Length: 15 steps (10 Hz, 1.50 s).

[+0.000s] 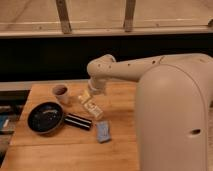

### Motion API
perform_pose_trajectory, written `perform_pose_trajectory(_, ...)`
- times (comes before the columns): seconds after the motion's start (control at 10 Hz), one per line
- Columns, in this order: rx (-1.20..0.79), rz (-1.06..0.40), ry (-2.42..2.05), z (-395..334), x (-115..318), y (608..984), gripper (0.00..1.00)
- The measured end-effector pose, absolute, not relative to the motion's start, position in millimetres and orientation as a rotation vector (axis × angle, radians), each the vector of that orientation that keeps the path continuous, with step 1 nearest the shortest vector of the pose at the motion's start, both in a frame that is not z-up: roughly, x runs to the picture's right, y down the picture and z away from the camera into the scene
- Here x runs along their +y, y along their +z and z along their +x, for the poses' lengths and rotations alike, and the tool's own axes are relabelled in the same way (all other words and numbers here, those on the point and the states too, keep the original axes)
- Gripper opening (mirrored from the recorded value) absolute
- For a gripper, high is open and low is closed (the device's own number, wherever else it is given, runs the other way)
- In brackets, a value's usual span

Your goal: Place the bottle in the ceramic bowl

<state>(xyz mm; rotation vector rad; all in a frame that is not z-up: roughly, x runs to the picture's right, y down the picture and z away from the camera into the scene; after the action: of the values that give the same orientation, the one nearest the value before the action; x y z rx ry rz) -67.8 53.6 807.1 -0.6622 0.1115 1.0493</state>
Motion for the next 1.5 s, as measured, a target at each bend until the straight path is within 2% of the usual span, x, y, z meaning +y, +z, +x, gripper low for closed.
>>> perform_pose_trajectory(0.4,0.126,-0.675,1.044,-67.1,60.0,810.3,0.8)
perform_pose_trajectory(0.8,0.179,-0.696,0.949,-96.1,72.6,848.4,0.8)
perform_pose_trajectory(1.5,0.236,-0.761,0.871,-92.9,108.2,892.4,0.8)
